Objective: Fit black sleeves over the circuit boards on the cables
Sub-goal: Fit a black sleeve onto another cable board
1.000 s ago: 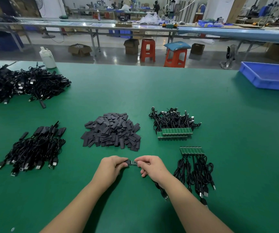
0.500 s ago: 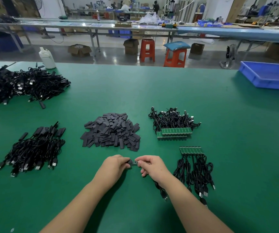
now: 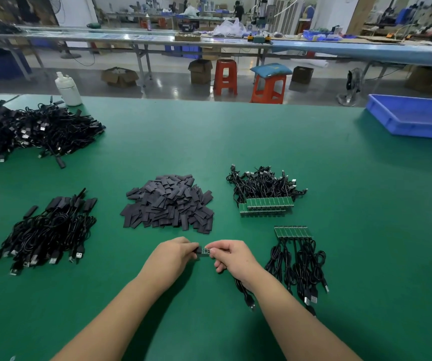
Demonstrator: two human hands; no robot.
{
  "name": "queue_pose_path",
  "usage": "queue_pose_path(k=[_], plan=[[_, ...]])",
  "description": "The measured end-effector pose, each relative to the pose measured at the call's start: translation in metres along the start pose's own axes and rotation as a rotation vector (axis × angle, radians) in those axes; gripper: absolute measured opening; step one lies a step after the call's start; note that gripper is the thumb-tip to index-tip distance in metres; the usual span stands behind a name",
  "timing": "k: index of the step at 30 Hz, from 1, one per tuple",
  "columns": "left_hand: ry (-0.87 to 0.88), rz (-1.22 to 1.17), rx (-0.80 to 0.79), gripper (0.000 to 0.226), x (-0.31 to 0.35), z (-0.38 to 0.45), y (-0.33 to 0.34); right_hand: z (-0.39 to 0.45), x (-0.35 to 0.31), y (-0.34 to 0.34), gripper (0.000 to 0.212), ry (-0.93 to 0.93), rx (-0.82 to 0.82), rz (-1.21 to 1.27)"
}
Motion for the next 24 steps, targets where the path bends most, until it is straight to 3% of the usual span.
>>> queue_pose_path(k=[11,20,24], plan=[[-0.128,-0.133,0.037,0.024,-0.012,0.003,-0.006,0.001,-0.001,0.004,0.021,-0.012,-0.004,-0.044],[-0.006,0.141,-0.086,0.025,-0.003,0.005,0.001,0.003,0.003,0.003,0.023,-0.01,0.025,0.0],[-0.025,0.13,-0.08,0.026,-0.005,0.006,0.001,0.004,0.003,0.003,0.024,-0.012,0.033,-0.007]])
Point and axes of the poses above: each hand's wrist, its own z-axis towards the middle knuckle, its own y-axis out of the palm, x = y × z, the point moved 8 cm from there along z, towards the middle knuckle, and after that the axes turned 13 degrees about -z, right-handed, at the moved point
